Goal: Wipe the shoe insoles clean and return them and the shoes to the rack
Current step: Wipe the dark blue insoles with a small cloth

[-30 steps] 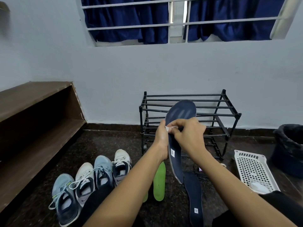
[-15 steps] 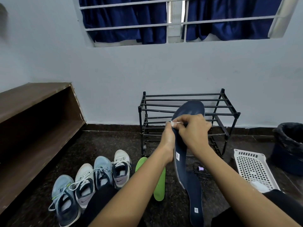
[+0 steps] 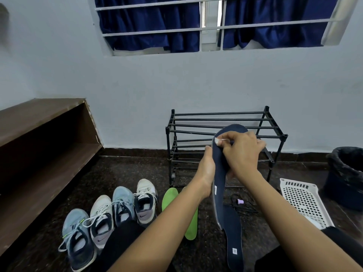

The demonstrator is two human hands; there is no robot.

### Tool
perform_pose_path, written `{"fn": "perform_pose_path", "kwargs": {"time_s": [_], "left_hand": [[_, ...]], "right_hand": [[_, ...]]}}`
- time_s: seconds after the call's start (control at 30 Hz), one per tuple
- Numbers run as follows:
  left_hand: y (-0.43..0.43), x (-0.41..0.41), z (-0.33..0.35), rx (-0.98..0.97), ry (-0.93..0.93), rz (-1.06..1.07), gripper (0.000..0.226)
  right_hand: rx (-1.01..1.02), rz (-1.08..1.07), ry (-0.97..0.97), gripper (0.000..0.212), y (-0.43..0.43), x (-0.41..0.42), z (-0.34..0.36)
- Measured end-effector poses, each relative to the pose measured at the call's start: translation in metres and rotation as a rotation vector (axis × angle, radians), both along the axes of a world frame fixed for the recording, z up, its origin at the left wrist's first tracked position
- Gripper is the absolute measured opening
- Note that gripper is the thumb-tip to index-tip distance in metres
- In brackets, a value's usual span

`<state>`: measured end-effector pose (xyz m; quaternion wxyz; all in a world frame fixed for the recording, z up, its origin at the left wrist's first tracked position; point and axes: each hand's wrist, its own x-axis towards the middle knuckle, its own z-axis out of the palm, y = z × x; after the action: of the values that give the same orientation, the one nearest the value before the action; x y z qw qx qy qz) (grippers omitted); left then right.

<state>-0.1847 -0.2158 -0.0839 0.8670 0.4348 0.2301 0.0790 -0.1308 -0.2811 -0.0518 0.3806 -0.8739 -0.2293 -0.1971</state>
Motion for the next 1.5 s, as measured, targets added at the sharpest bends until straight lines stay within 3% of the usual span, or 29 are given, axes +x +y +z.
{"fn": "perform_pose_path", "kwargs": {"time_s": [0.43,0.87,1.27,1.5], "left_hand": [[0.028,-0.011,0.013,0.063,0.062,0.106,0.063],[0.012,-0.014,0.001,0.23,0.046,-0.002,0.048],[0.034,-0.01,0.002,0.153,0.146,0.142,0.067],[0.016,-0.01,-0.003,0.185,0.087,0.007,0.047]], "right_hand": [[0.003,0.197,0.003,0.01,0.015,-0.03,-0.018],[0.009,-0.022,0.019,0.008,0.01,-0.01,-0.011],[-0.018,0.152,0.013,0.009,0.021,-0.033,-0.02],[-0.037,-0.02,0.035,0.008,0.013,-0.008,-0.015]]}}
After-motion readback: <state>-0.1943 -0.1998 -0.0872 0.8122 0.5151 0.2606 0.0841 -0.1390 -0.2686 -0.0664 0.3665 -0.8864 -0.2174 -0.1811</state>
